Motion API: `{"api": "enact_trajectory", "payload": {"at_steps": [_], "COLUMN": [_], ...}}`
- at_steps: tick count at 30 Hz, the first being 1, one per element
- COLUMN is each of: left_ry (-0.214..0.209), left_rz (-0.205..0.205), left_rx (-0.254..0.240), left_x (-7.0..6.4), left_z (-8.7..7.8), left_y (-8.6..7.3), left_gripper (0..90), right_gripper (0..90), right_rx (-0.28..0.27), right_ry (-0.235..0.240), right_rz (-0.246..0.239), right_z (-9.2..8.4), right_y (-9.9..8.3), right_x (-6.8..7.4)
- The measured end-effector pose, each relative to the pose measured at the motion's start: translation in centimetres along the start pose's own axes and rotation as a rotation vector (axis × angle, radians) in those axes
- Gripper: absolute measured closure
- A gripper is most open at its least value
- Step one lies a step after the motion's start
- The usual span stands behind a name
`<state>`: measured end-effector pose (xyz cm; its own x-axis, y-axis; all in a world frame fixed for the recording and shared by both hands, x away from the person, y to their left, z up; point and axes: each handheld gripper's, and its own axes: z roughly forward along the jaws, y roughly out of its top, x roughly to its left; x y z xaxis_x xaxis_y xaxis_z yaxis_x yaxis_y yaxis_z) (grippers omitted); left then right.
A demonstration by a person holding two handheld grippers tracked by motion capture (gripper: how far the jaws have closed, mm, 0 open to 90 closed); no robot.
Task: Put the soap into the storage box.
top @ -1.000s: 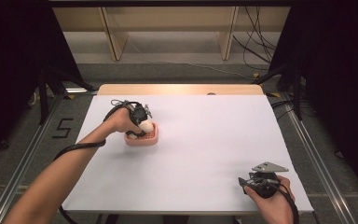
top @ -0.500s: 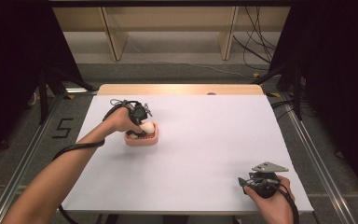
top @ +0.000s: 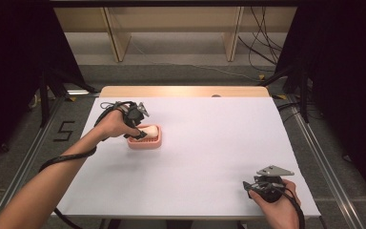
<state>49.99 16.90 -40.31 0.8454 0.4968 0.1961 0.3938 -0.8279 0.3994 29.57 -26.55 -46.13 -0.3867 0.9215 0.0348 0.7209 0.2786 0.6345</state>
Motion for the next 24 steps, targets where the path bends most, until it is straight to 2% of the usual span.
{"api": "enact_trajectory", "payload": {"at_steps": [1,3,6,7,8,9,11,13,16,18,19,22,23,24], "left_ry": [0.003,0.006,0.015,0.020,0.022,0.029,0.032,0.039,0.054,0.045,0.051,0.062,0.068,0.069], "left_rz": [-0.013,-0.047,-0.106,-0.147,-0.167,-0.184,-0.224,-0.252,-0.307,-0.349,-0.347,-0.391,-0.399,-0.432], "left_rx": [-0.011,-0.021,-0.056,-0.083,-0.091,-0.098,-0.119,-0.136,-0.170,-0.188,-0.181,-0.194,-0.192,-0.204], "left_x": [-0.1,-0.4,-0.8,-1.1,-1.3,-1.5,-2.0,-2.6,-3.5,-4.2,-4.5,-5.4,-5.7,-6.1], "left_z": [-0.2,-0.6,-1.2,-1.2,-1.4,-1.6,-1.9,-2.4,-2.9,-3.2,-3.4,-3.5,-3.6,-3.5], "left_y": [-0.3,-0.8,-1.9,-2.3,-2.7,-3.2,-4.1,-5.2,-6.8,-8.0,-8.6,-10.2,-10.8,-11.3], "left_gripper": [43.0,42.9,42.6,42.4,42.0,41.5,40.6,39.7,38.9,38.0,37.7,36.4,36.4,36.3], "right_gripper": [51.8,51.9,52.0,52.0,52.0,52.0,52.0,52.0,52.0,52.0,52.0,52.0,52.0,52.0], "right_rx": [-0.023,-0.026,-0.025,-0.005,-0.007,-0.035,-0.015,-0.033,-0.044,-0.035,-0.035,-0.028,-0.018,-0.013], "right_ry": [0.001,-0.003,-0.003,0.000,0.003,0.006,-0.004,-0.001,0.012,-0.005,-0.004,-0.004,0.008,0.001], "right_rz": [-0.043,-0.044,-0.030,-0.001,0.011,-0.052,-0.017,-0.034,-0.034,-0.021,-0.026,-0.047,-0.035,-0.026], "right_z": [0.2,0.2,0.1,0.0,0.1,0.3,0.2,0.3,0.5,0.5,0.5,0.4,0.4,0.4], "right_y": [0.1,0.1,0.2,0.2,0.2,0.3,0.3,0.4,0.4,0.5,0.5,0.5,0.5,0.5], "right_x": [-0.3,-0.3,-0.2,0.0,0.2,-0.3,0.0,0.0,0.0,0.1,0.1,0.0,0.1,0.2]}}
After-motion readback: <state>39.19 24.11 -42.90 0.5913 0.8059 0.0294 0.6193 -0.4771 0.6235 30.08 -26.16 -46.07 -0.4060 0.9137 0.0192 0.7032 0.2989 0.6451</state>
